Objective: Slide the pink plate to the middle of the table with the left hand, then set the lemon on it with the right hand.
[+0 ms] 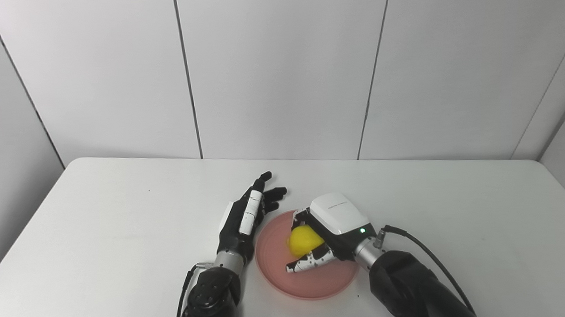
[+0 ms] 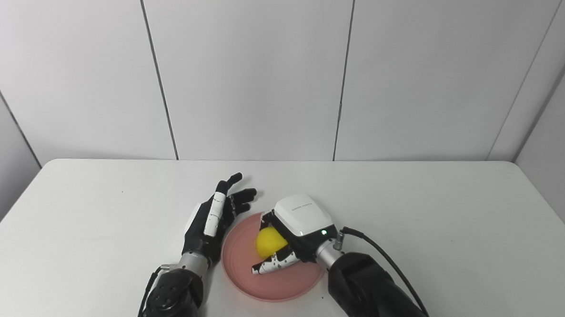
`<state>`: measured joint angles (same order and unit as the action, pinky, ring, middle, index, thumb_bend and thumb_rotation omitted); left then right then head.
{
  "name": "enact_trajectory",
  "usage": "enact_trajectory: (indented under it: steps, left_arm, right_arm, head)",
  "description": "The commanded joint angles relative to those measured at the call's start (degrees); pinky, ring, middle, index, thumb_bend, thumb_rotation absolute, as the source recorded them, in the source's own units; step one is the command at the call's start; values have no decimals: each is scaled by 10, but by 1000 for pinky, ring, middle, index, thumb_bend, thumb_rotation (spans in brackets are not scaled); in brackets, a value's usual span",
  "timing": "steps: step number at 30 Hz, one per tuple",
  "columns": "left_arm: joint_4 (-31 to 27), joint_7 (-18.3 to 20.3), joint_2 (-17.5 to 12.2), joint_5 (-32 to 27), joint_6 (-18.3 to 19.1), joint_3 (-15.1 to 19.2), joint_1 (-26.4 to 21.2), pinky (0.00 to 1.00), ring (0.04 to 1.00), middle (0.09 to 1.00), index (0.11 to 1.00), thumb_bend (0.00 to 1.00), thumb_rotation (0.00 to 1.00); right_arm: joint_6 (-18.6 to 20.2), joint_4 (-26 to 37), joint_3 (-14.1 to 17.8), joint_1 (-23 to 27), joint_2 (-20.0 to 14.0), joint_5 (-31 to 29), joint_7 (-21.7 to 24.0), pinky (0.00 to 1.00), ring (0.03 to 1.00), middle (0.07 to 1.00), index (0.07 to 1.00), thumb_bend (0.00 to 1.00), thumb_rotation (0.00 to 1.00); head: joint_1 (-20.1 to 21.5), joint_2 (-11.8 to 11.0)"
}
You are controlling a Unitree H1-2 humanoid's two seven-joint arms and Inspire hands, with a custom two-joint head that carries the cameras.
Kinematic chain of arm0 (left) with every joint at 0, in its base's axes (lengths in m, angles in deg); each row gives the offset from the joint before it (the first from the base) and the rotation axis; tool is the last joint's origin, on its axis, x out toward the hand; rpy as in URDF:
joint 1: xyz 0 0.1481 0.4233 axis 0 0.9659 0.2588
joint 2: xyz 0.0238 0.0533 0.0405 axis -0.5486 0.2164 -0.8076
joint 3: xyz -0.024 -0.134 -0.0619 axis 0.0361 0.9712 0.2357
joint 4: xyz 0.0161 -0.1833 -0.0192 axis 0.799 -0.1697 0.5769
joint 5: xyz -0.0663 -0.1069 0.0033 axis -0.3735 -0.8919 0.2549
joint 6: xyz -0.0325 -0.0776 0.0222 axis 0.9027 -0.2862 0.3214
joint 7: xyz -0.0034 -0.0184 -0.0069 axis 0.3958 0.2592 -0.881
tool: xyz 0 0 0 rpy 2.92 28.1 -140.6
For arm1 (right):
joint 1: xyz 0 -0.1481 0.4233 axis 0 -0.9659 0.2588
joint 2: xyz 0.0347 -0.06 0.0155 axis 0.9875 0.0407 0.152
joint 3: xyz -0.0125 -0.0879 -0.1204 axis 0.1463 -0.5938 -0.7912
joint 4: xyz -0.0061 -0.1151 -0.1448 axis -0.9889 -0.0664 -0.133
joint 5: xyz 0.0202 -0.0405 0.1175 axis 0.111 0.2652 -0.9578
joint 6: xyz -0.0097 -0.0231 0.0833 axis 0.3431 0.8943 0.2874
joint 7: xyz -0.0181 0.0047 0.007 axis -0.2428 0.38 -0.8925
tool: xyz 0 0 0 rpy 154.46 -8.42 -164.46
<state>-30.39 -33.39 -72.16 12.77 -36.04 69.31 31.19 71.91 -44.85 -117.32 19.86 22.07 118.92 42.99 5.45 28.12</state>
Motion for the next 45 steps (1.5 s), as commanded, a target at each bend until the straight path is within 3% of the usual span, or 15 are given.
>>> enact_trajectory:
  steps: [1,6,7,12,19,21,22,25,27,31,34,38,41,43,45]
  left_arm:
    - [20,-3,-2,2,33,0,21,862,804,714,856,917,912]
    - [19,-1,-3,0,29,-2,22,836,807,725,863,898,922]
    - [20,-1,-3,-2,30,-1,22,822,803,727,858,905,915]
    - [20,2,-3,-8,32,0,24,762,794,742,861,905,903]
    - [18,6,-3,-16,38,3,25,766,813,780,872,917,889]
    - [21,5,-4,-13,35,1,25,766,831,805,875,918,890]
    - [21,5,-4,-11,33,0,25,751,856,868,877,919,899]
    - [20,3,-3,-10,30,-2,26,743,864,902,874,919,902]
    - [19,1,-3,-9,30,-3,27,742,856,895,870,926,900]
    - [21,2,-6,-2,27,-8,26,772,830,785,872,936,928]
    - [19,0,-6,-2,32,-7,27,783,823,772,871,950,928]
    - [21,-6,-7,5,26,-6,26,867,816,728,871,961,929]
    - [23,-6,-7,1,26,-3,24,871,816,738,877,952,929]
    - [23,-6,-6,-3,27,1,23,763,808,741,877,950,915]
    - [23,-5,-6,-5,31,3,22,734,816,740,883,953,925]
  right_arm:
    - [-21,12,2,23,0,5,-19,214,285,379,508,591,466]
    - [-18,18,1,23,-2,7,-14,214,282,374,461,641,546]
    - [-16,21,1,23,-4,7,-8,225,294,384,460,676,604]
    - [-6,37,3,23,-8,10,15,317,414,514,611,798,766]
    - [0,50,17,23,-6,2,31,399,511,603,667,881,848]
    - [3,52,20,25,-4,2,37,429,544,635,683,908,890]
    - [4,54,21,26,-4,2,39,489,599,681,697,926,913]
    - [4,57,26,28,-3,2,44,529,627,696,705,938,920]
    - [3,59,29,30,-4,1,46,548,640,701,709,930,920]
    - [4,69,39,32,-8,-3,58,550,614,689,716,911,953]
    - [2,79,48,32,-13,-8,64,541,600,684,716,918,984]
    - [-1,87,75,29,-13,-35,51,553,640,682,710,908,974]
    - [0,88,111,24,-3,-77,35,599,658,697,717,880,990]
    - [7,83,143,14,14,-121,21,651,694,720,728,854,979]
    - [10,71,173,4,33,-160,4,626,706,740,743,838,991]
  head:
    - [1,-1]
    - [0,-1]
    - [0,-1]
    - [0,-1]
    - [2,0]
    - [1,0]
    - [1,0]
    - [1,0]
    - [0,-1]
    - [-3,-1]
    - [-3,-1]
    - [-4,-1]
    - [-5,-2]
    - [-5,-2]
    - [-13,-4]
